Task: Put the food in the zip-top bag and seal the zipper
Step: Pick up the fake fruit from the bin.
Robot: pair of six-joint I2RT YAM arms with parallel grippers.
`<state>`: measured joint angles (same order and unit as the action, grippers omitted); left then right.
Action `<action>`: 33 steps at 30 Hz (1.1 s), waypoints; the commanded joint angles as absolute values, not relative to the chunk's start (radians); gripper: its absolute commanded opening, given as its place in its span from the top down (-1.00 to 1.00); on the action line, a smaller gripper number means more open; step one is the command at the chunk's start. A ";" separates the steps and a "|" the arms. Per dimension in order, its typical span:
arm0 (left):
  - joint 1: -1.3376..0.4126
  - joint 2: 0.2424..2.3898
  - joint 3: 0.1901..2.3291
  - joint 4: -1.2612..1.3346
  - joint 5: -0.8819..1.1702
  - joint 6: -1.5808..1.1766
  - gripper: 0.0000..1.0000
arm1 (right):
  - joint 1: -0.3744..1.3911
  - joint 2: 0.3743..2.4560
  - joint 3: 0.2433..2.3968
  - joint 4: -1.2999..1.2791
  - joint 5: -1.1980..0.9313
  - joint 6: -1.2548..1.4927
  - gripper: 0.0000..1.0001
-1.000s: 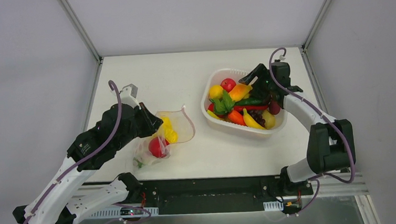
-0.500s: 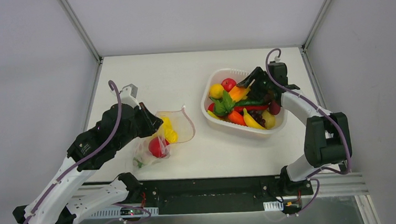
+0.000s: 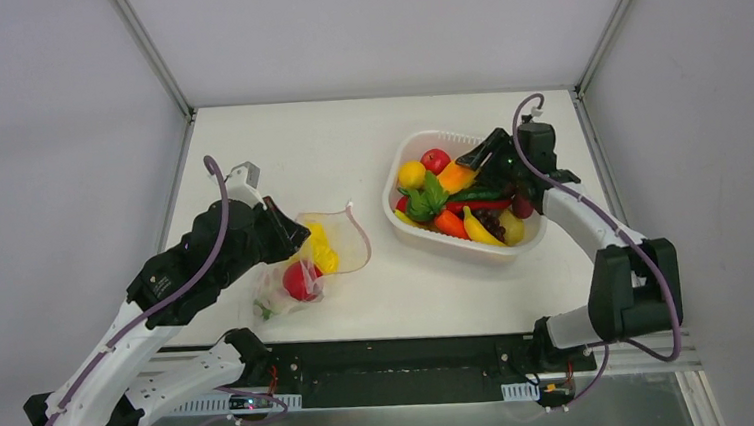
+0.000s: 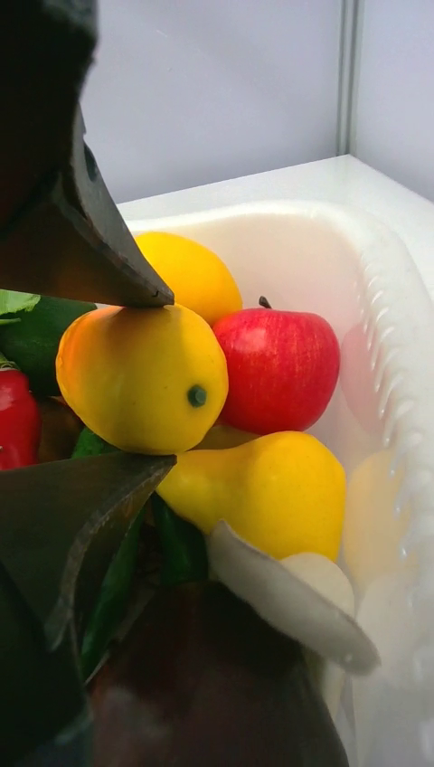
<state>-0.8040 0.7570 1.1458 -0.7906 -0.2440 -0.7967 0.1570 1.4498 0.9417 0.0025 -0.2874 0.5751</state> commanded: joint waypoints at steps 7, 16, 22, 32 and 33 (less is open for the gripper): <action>-0.802 0.778 1.157 -0.745 -0.230 -0.804 1.00 | 0.166 1.153 0.819 0.115 -0.028 0.544 0.28; -0.802 0.783 1.158 -0.744 -0.229 -0.802 1.00 | 0.165 1.038 0.811 0.084 0.031 0.555 0.28; -0.802 0.786 1.160 -0.745 -0.225 -0.801 1.00 | 0.164 1.017 0.913 0.027 -0.157 0.537 0.25; -0.802 0.789 1.158 -0.734 -0.219 -0.800 1.00 | 0.201 0.991 0.967 0.046 -0.448 0.620 0.23; -0.802 0.791 1.158 -0.733 -0.218 -0.799 1.00 | 0.215 0.991 0.970 0.047 -0.466 0.622 0.23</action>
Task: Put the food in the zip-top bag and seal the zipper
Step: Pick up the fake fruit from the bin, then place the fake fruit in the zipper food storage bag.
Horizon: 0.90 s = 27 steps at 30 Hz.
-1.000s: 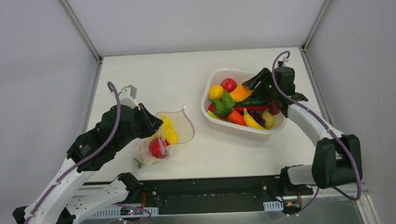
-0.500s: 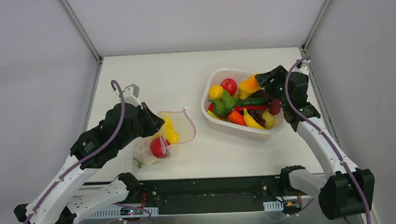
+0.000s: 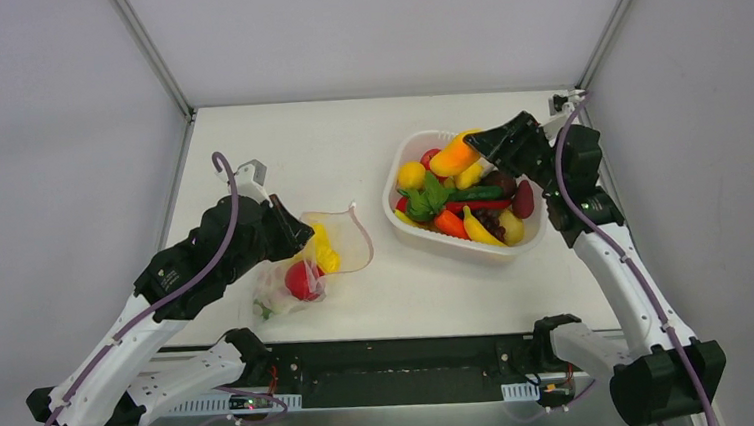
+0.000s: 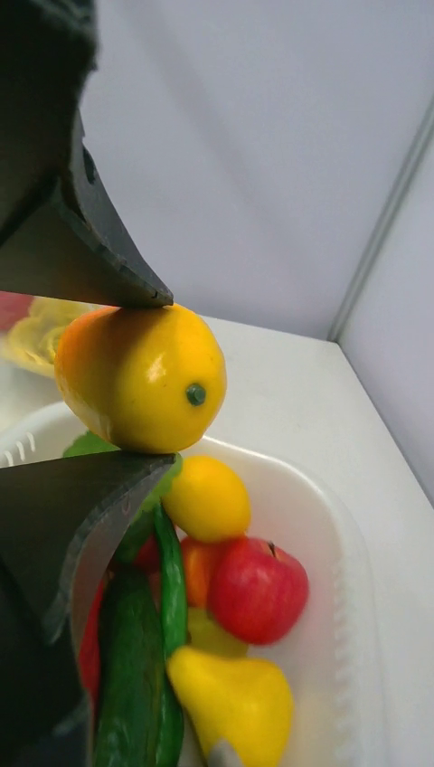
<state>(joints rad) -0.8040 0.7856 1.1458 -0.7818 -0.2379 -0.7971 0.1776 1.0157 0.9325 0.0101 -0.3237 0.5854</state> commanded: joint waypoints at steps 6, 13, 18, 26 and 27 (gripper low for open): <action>-0.802 0.797 1.156 -0.718 -0.206 -0.799 1.00 | 0.360 0.995 0.993 0.073 -0.498 0.610 0.23; -0.802 0.810 1.155 -0.704 -0.183 -0.802 1.00 | 0.610 1.037 1.040 0.074 -0.430 0.520 0.24; -0.802 0.825 1.156 -0.690 -0.156 -0.804 1.00 | 0.763 1.079 1.077 0.058 -0.327 0.425 0.24; -0.802 0.820 1.160 -0.682 -0.141 -0.807 1.00 | 1.009 1.165 1.136 -0.035 0.005 0.165 0.24; -0.802 0.817 1.159 -0.683 -0.142 -0.807 1.00 | 1.033 1.174 1.137 -0.036 0.046 0.134 0.23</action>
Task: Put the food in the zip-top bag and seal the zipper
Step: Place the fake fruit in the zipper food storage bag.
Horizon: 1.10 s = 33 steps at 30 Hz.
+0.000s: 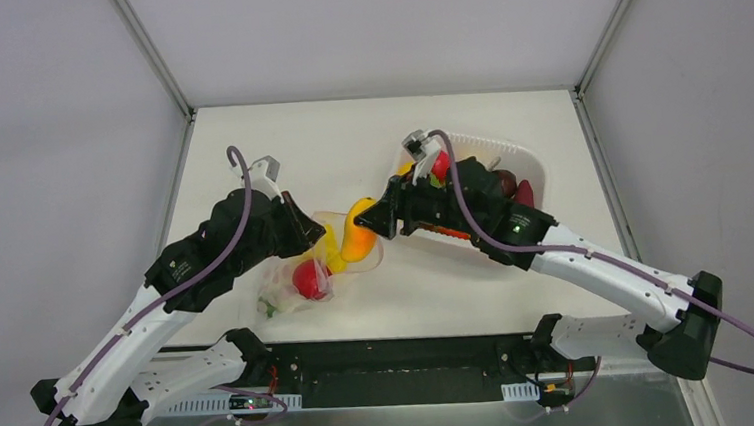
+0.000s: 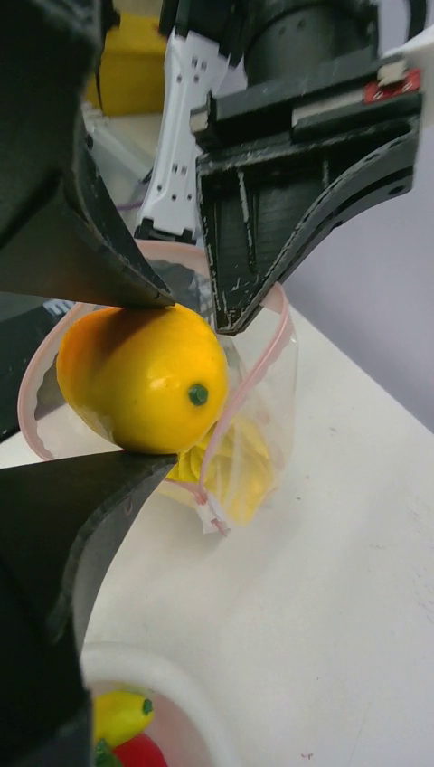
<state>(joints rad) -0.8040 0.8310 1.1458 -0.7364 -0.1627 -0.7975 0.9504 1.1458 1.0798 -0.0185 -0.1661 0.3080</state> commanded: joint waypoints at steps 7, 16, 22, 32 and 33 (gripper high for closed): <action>-0.802 0.799 1.154 -0.684 -0.154 -0.810 1.00 | 1.121 1.207 1.148 -0.049 0.080 0.008 -0.01; -0.802 0.792 1.152 -0.686 -0.159 -0.808 1.00 | 1.130 1.208 1.155 -0.053 0.009 -0.024 -0.59; -0.802 0.786 1.149 -0.687 -0.162 -0.808 1.00 | 1.129 1.162 1.139 -0.029 0.044 -0.007 -0.61; -0.802 0.777 1.143 -0.692 -0.170 -0.810 1.00 | 1.092 1.042 1.049 0.014 0.478 -0.010 -0.67; -0.802 0.777 1.144 -0.692 -0.171 -0.810 1.00 | 1.070 1.037 1.044 0.008 0.509 -0.005 -0.67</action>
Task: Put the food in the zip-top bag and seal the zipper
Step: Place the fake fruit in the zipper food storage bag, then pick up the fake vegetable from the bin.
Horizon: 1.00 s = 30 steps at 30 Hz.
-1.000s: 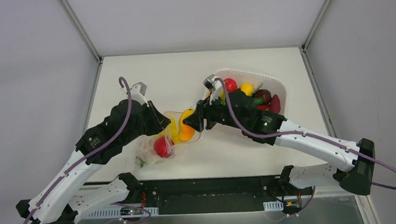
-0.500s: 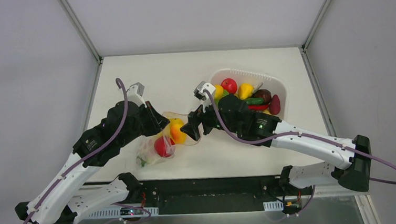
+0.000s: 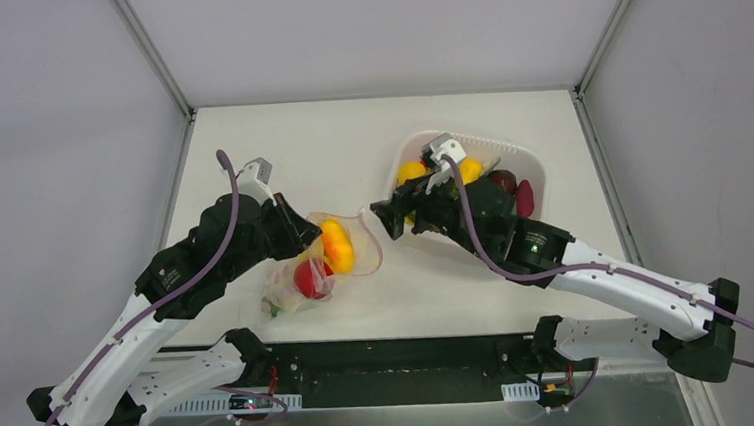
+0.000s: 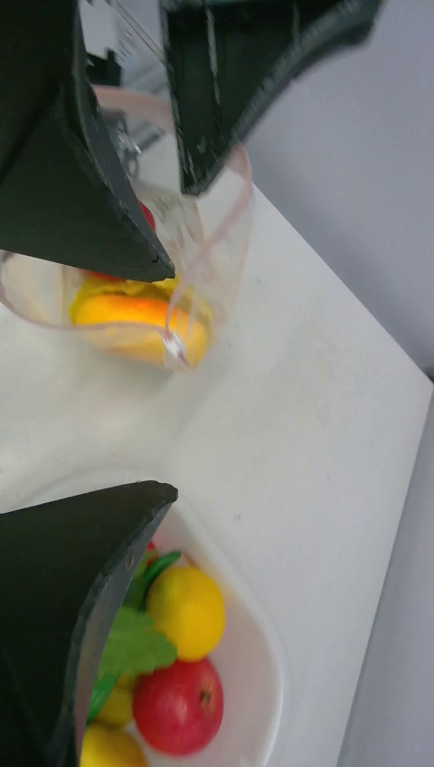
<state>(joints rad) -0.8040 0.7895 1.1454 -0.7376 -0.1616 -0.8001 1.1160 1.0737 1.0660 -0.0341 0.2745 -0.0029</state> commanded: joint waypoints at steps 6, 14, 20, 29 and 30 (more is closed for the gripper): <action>-0.802 0.777 1.147 -0.696 -0.170 -0.810 1.00 | 0.796 1.031 1.040 -0.140 0.490 0.151 -0.64; -0.802 0.780 1.154 -0.701 -0.161 -0.807 1.00 | 0.407 1.114 1.031 -0.251 0.270 0.333 -0.34; -0.802 0.769 1.154 -0.713 -0.173 -0.805 1.00 | 0.322 1.215 1.051 -0.307 0.145 0.351 -0.28; -0.802 0.774 1.151 -0.709 -0.175 -0.805 1.00 | 0.312 1.289 0.988 -0.241 0.214 0.372 -0.31; -0.802 0.775 1.149 -0.706 -0.174 -0.805 1.00 | 0.312 1.304 0.985 -0.233 0.223 0.366 -0.26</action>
<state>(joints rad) -0.8040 0.7776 1.1454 -0.7444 -0.1654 -0.8001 0.3191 1.2713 1.0073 -0.2897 0.1993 0.3584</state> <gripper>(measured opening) 0.009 0.661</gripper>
